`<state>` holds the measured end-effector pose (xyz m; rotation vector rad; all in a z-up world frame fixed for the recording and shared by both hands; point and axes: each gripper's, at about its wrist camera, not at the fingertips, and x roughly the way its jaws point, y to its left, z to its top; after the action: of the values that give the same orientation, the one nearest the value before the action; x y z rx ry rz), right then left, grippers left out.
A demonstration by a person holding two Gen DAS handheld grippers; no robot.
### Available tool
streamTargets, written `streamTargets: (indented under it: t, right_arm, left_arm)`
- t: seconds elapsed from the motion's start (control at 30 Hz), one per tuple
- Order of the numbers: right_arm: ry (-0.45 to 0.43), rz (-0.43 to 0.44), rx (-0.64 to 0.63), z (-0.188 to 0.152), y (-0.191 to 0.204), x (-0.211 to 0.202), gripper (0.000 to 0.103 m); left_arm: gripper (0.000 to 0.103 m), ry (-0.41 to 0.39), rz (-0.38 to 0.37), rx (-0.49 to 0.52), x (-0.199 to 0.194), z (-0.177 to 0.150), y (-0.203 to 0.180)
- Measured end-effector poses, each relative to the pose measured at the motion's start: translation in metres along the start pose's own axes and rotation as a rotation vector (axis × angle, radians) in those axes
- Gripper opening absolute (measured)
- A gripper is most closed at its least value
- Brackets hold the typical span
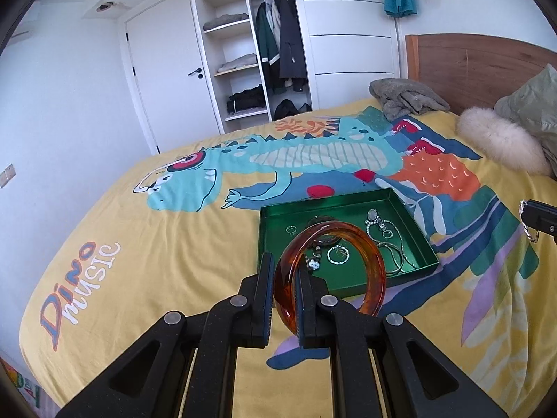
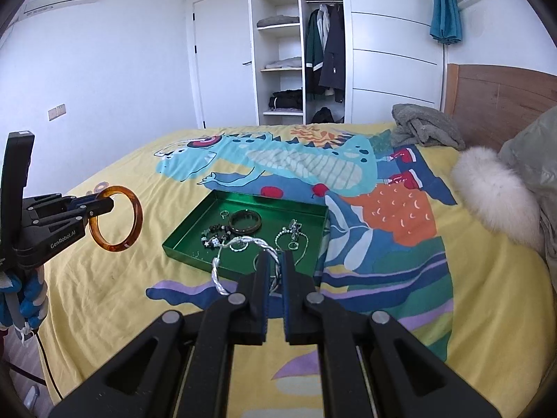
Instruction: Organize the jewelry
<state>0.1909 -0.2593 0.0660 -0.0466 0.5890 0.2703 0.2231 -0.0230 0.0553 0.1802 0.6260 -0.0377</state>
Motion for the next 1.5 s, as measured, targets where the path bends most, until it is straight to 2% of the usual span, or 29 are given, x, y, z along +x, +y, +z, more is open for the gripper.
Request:
streamTargets:
  t: [0.17, 0.33, 0.57, 0.77, 1.07, 1.33, 1.43, 1.5]
  right_arm:
    - [0.026, 0.003, -0.013, 0.019, 0.0, 0.047, 0.005]
    - [0.078, 0.002, -0.01, 0.022, -0.004, 0.106, 0.005]
    - [0.19, 0.006, 0.001, 0.001, -0.014, 0.19, 0.005]
    - [0.275, -0.001, 0.0, -0.023, -0.018, 0.238, 0.005]
    - [0.349, -0.056, -0.032, -0.04, -0.017, 0.264, 0.006]
    - [0.388, -0.092, -0.039, -0.039, -0.014, 0.267, 0.007]
    - [0.398, -0.114, -0.022, -0.037, -0.017, 0.264, 0.011]
    - [0.389, -0.129, -0.009, -0.034, -0.018, 0.256, 0.015]
  left_arm:
    - [0.01, 0.037, -0.012, 0.017, 0.048, 0.009, -0.006]
    - [0.01, 0.103, -0.025, 0.047, 0.104, 0.005, -0.018]
    - [0.01, 0.204, -0.048, 0.051, 0.178, -0.007, -0.031]
    - [0.01, 0.254, -0.053, 0.063, 0.211, -0.019, -0.042]
    - [0.011, 0.283, -0.072, 0.026, 0.226, -0.027, -0.035]
    - [0.011, 0.306, -0.132, -0.037, 0.228, -0.026, -0.03]
    - [0.013, 0.302, -0.149, -0.05, 0.224, -0.024, -0.028]
    - [0.021, 0.286, -0.155, -0.045, 0.216, -0.021, -0.027]
